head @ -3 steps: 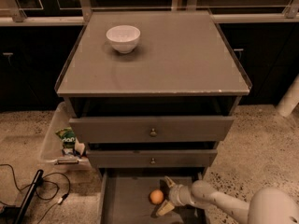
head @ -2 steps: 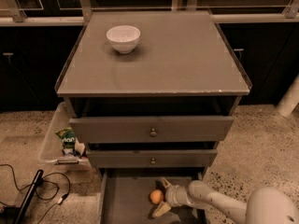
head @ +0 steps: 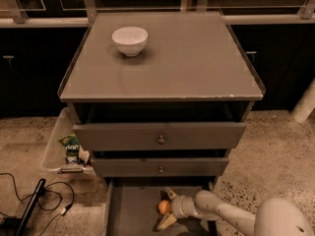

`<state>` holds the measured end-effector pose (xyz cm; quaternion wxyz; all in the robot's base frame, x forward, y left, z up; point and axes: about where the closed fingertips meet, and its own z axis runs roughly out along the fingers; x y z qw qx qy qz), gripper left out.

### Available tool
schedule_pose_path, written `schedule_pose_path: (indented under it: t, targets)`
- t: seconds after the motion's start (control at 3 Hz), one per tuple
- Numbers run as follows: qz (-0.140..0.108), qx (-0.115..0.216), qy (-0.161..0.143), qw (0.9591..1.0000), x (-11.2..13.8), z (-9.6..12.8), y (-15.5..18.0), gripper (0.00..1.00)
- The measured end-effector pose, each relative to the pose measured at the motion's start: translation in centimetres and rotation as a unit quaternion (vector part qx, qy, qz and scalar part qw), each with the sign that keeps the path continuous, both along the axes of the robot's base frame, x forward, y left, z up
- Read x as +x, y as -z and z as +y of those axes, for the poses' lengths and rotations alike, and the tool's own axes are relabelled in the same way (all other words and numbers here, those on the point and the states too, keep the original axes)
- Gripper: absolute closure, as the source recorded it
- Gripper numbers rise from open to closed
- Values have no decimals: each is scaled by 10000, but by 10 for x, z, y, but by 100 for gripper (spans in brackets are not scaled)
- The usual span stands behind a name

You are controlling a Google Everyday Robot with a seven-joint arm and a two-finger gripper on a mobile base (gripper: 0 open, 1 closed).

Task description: Pick orange from bottom drawer and place on counter

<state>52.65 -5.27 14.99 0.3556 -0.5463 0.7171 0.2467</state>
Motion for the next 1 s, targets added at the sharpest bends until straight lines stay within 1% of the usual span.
schedule_pose_path:
  t: [0.33,1.0]
  targets:
    - [0,0,0,10000,0,0,0,19]
    - [1,1,-1,10000,0,0,0,65]
